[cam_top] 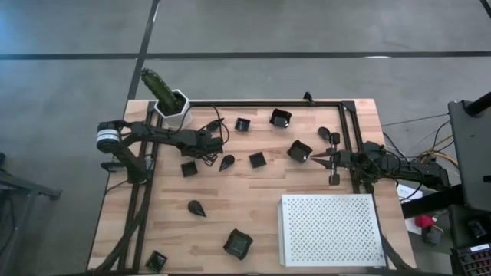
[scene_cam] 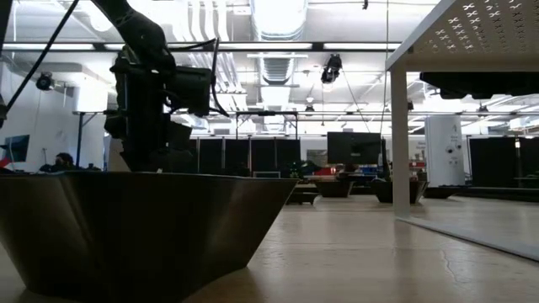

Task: Pick & Place Mini shaped plates
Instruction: Put the distorted square plate on the shelf

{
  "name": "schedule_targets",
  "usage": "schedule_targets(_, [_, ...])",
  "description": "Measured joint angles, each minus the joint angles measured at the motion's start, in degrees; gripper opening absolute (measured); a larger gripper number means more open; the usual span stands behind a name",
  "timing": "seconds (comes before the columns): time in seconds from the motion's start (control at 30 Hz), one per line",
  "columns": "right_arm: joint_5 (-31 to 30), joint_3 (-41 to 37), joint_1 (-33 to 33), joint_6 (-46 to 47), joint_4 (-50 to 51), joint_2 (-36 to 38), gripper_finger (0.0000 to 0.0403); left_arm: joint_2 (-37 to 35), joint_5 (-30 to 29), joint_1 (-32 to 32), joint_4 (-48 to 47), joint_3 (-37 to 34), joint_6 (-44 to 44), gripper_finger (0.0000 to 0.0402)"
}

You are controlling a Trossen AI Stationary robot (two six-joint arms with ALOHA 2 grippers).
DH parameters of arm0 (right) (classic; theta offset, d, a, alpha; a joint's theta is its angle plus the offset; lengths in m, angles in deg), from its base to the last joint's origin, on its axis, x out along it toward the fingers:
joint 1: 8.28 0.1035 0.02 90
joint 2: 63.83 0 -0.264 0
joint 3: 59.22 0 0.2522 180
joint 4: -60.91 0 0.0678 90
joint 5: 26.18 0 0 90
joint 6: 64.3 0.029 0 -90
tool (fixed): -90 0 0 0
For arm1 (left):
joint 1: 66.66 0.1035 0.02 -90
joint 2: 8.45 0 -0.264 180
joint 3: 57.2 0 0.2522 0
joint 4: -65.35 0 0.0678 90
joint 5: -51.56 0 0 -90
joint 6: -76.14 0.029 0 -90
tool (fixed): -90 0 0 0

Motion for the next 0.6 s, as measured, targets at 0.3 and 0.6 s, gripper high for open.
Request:
schedule_targets(0.3, [0.00,0.00,0.00,0.03,-0.02,0.00,0.0027,-2.01,0.44,-2.19,-2.97,1.76,1.15,0.0001])
schedule_targets(0.6, [0.04,-0.01,0.01,0.18,-0.18,0.00,0.0027,-5.29,-2.27,-9.10,-5.22,9.74,5.04,0.0000])
